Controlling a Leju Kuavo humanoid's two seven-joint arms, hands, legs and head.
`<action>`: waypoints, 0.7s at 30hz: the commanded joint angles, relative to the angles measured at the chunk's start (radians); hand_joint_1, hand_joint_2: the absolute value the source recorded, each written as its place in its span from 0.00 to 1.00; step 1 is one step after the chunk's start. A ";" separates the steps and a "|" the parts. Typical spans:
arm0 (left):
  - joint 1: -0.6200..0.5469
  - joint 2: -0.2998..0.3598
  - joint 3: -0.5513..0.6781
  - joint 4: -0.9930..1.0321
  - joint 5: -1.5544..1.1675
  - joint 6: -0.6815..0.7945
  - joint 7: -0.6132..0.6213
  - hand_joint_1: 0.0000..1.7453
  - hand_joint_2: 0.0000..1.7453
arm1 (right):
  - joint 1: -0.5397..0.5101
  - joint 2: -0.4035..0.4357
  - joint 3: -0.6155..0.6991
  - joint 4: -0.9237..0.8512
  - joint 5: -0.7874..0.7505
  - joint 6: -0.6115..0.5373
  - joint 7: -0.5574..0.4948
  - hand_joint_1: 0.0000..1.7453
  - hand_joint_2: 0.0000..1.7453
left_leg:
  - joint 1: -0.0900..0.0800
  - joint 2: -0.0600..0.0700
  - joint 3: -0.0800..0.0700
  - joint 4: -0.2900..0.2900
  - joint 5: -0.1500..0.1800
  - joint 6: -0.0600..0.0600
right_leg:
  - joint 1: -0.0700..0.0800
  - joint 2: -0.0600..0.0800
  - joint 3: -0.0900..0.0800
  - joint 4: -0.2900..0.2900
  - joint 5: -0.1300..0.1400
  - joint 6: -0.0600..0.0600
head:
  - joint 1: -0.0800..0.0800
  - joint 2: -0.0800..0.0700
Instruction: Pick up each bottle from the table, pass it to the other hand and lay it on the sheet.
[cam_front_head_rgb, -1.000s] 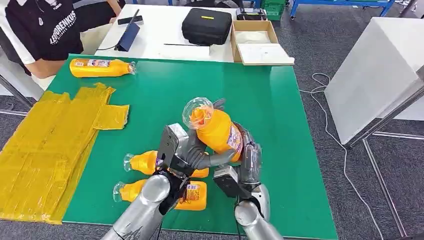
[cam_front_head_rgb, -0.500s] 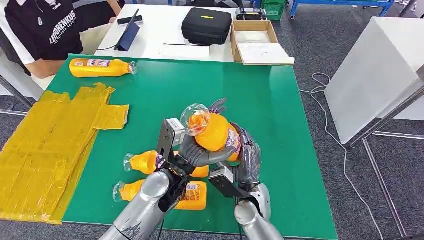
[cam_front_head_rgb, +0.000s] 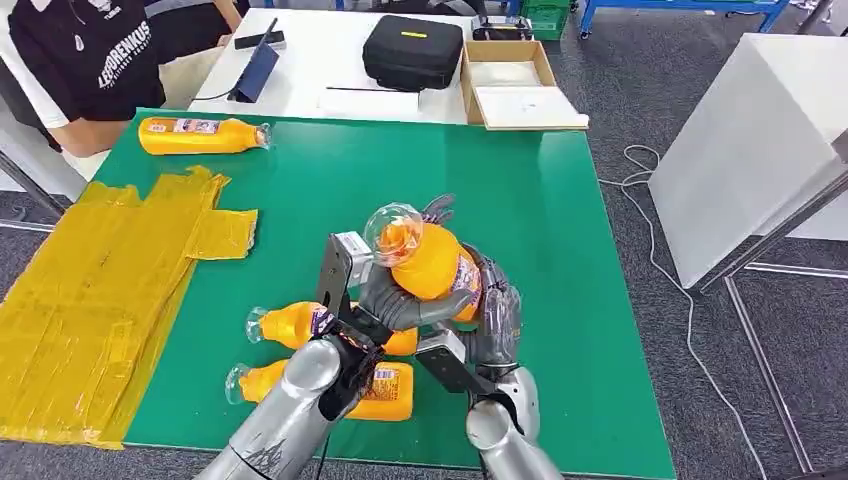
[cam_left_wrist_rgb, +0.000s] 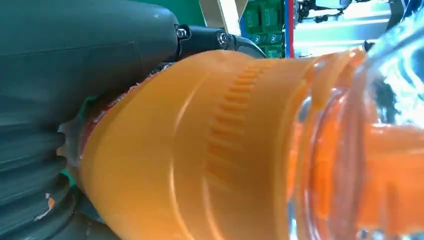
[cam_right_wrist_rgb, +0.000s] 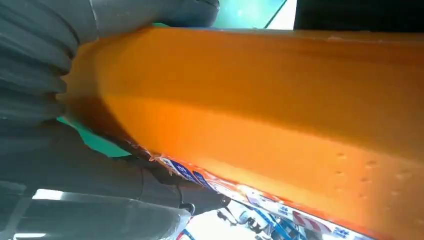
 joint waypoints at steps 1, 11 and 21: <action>-0.052 -0.038 -0.050 0.038 0.026 -0.010 -0.020 1.00 1.00 | 0.011 -0.003 0.095 0.042 0.007 -0.043 0.020 1.00 1.00 | 0.001 -0.003 0.001 0.001 -0.001 -0.003 | 0.001 -0.003 0.002 0.000 -0.001 -0.001 | 0.000 0.000; -0.049 -0.040 -0.052 0.031 0.040 -0.006 -0.023 1.00 1.00 | 0.011 -0.007 0.116 0.019 -0.017 -0.040 0.049 1.00 1.00 | 0.001 -0.003 0.000 0.001 0.000 -0.003 | 0.001 -0.003 0.002 0.000 -0.001 0.000 | 0.000 0.000; -0.048 -0.040 -0.054 0.029 0.042 -0.005 -0.024 1.00 1.00 | 0.016 -0.011 0.119 0.006 -0.016 -0.039 0.058 1.00 1.00 | 0.001 -0.002 0.000 0.001 0.000 -0.002 | 0.001 -0.002 0.002 0.000 -0.001 0.000 | 0.000 0.000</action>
